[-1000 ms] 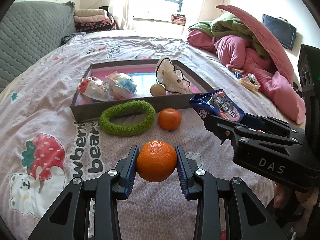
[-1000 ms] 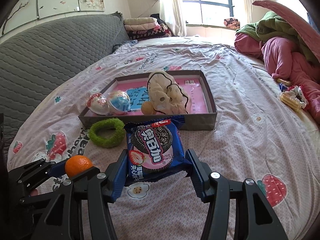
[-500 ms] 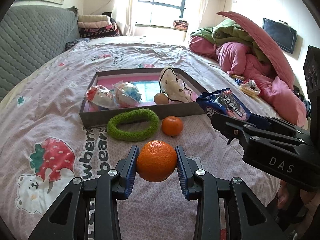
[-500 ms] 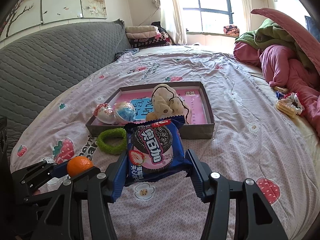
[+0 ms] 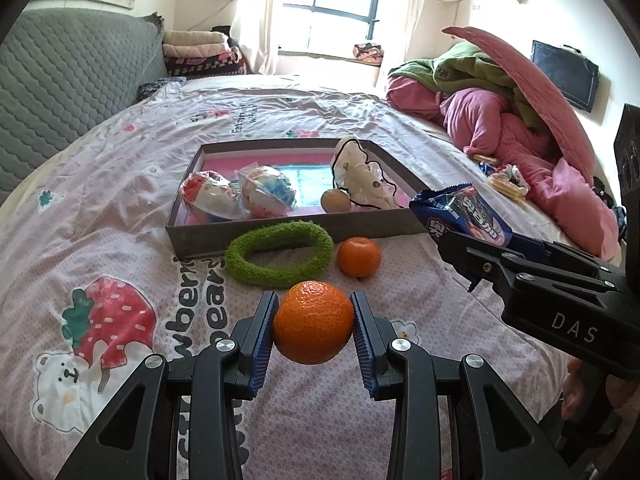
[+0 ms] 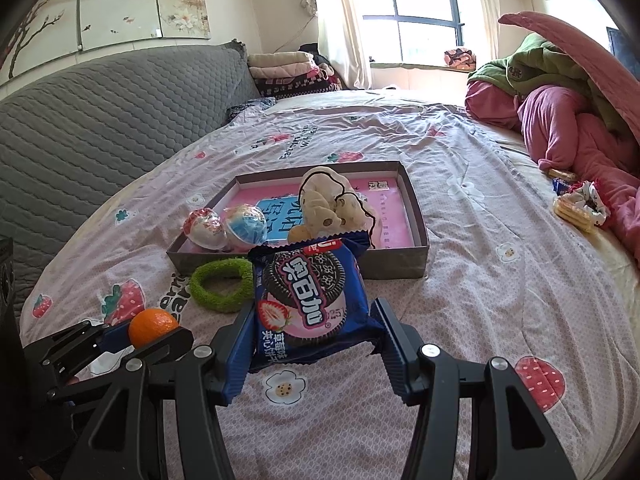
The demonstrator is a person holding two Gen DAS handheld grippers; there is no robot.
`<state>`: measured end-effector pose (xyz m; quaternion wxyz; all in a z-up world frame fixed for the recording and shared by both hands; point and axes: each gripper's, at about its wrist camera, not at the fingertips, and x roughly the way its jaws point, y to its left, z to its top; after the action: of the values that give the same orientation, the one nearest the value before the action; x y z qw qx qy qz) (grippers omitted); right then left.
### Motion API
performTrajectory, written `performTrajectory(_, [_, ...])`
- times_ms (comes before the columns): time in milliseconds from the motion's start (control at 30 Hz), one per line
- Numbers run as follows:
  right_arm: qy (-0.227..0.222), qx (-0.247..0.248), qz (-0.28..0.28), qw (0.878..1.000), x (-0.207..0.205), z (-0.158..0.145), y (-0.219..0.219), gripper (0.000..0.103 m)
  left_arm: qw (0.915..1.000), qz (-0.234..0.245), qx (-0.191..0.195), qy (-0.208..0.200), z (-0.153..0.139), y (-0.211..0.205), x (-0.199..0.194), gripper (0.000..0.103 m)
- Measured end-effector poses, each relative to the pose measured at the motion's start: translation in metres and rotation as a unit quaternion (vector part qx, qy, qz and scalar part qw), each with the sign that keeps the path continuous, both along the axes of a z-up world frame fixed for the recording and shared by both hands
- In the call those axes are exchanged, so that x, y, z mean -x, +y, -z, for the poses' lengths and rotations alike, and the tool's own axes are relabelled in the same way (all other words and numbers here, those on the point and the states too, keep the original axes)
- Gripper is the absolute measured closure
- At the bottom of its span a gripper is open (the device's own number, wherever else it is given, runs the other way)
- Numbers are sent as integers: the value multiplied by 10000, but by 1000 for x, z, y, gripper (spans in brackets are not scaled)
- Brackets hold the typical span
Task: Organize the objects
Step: 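Carry the orange with the left tool while the right tool carries the packet over the tray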
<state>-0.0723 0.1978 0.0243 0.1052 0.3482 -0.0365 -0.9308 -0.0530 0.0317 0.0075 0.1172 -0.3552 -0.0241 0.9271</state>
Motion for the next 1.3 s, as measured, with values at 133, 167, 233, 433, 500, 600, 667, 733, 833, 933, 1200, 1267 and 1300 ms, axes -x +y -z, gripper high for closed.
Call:
performTrajectory(133, [-42, 2, -1, 10000, 3, 2, 0, 47, 10000, -41, -16, -11, 0, -3, 4, 66])
performTrajectory(167, [-55, 10, 5, 10000, 4, 3, 0, 47, 10000, -48, -32, -20, 0, -3, 5, 66])
performTrajectory(233, [-79, 20, 5, 10000, 5, 4, 1, 47, 10000, -70, -47, -29, 0, -5, 6, 66])
performTrajectory(433, [-131, 56, 23, 9999, 11, 5, 2, 47, 9999, -55, -42, -80, -1, -3, 11, 66])
performTrajectory(500, [-144, 56, 22, 9999, 13, 4, 2, 47, 10000, -54, -18, -80, -2, -2, 14, 66])
performTrajectory(600, [-156, 70, 29, 9999, 16, 3, 2, 47, 9999, -54, -41, -93, -5, -2, 17, 66])
performTrajectory(667, [-170, 84, 33, 9998, 19, 2, 3, 47, 9999, -71, -39, -107, -6, -2, 21, 66])
performTrajectory(733, [-179, 87, 54, 9998, 23, 1, 4, 47, 9999, -85, -50, -135, -7, -2, 26, 66])
performTrajectory(833, [-211, 111, 65, 9997, 29, -1, 4, 47, 9998, -89, -59, -165, -8, -3, 31, 66])
performTrajectory(933, [-211, 126, 56, 9997, 35, -3, 3, 47, 9998, -122, -52, -173, -11, -3, 38, 66])
performTrajectory(1200, [-193, 170, 50, 9997, 50, -12, 6, 47, 9998, -117, -52, -162, -22, 1, 56, 66])
performTrajectory(1267, [-176, 166, 56, 9997, 53, -15, 7, 47, 9998, -94, -27, -149, -26, 3, 62, 66])
performTrajectory(1300, [-161, 168, 70, 9997, 55, -17, 8, 47, 9999, -84, -22, -138, -27, 4, 63, 66])
